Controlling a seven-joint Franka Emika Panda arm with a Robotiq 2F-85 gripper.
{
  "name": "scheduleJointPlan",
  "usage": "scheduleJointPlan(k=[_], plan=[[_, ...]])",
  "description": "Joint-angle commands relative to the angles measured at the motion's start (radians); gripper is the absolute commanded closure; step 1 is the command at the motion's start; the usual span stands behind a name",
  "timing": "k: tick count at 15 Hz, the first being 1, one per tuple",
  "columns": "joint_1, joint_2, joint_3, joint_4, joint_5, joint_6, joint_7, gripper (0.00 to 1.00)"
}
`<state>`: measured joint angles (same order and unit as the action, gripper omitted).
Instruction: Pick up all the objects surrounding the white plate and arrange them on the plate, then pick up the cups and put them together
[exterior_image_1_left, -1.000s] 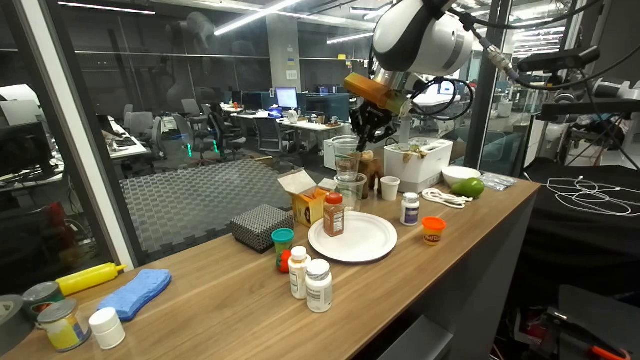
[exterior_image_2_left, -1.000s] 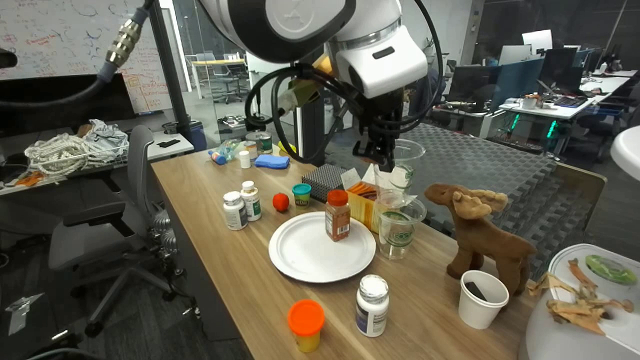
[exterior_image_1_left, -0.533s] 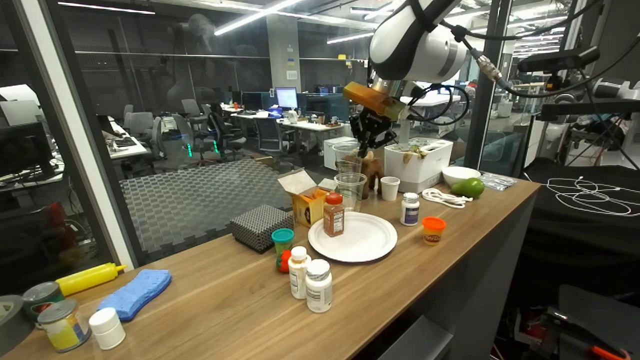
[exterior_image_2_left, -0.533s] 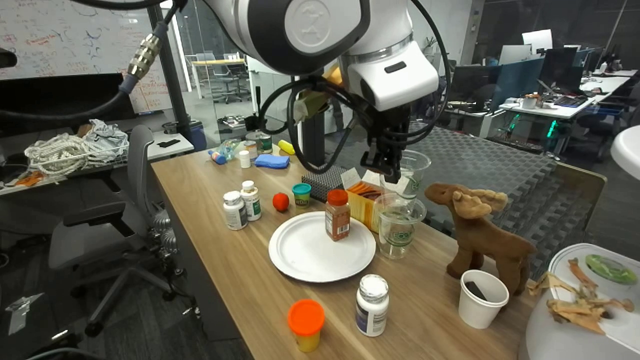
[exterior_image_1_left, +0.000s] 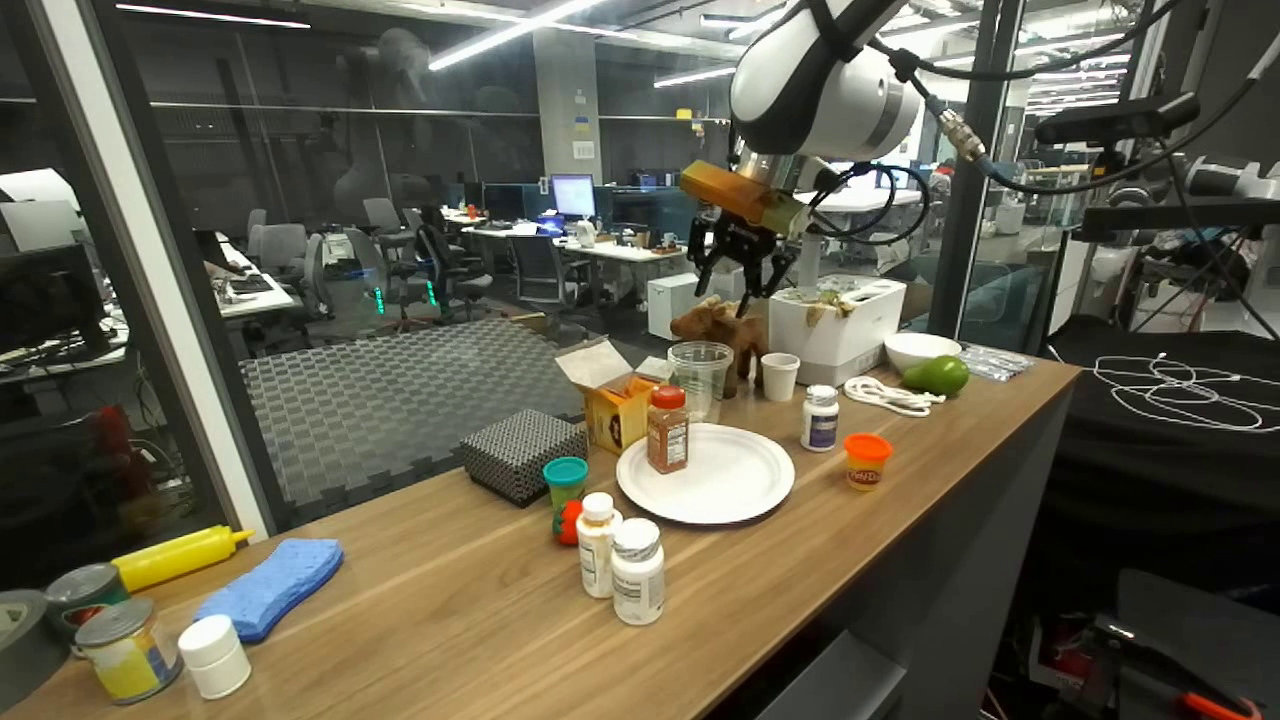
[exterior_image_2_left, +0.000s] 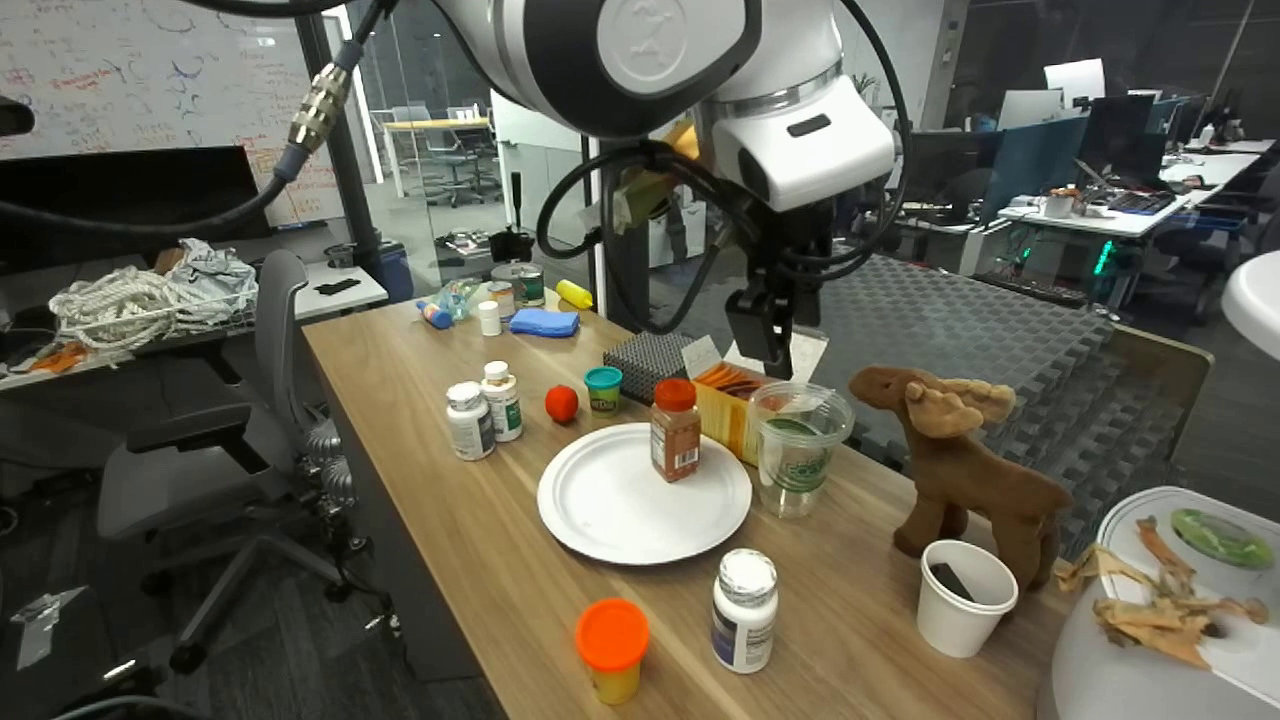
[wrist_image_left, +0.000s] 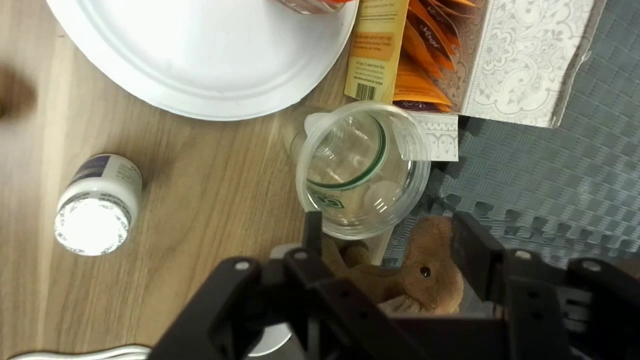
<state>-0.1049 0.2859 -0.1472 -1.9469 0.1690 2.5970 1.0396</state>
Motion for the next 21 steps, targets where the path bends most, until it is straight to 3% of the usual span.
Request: scheduleJointPlan(k=[1,9,11,13,14,21], plan=[[0.009,-0.043,-0.024,0.015,-0.039,-0.092,-0.033,0.01],[0.014,-0.170,-0.016,-0.077,-0.267,-0.382,-0.266,0.01],[0.013,-0.179,-0.008,-0.104,-0.294,-0.375,-0.346,0.00],[0.008,-0.209,0.011,-0.146,-0.225,-0.355,-0.471,0.00],[0.011,-0.149,-0.006,-0.092,-0.257,-0.372,-0.378,0.00],[0.011,-0.177,0.006,-0.125,-0.241,-0.371,-0.450,0.00]])
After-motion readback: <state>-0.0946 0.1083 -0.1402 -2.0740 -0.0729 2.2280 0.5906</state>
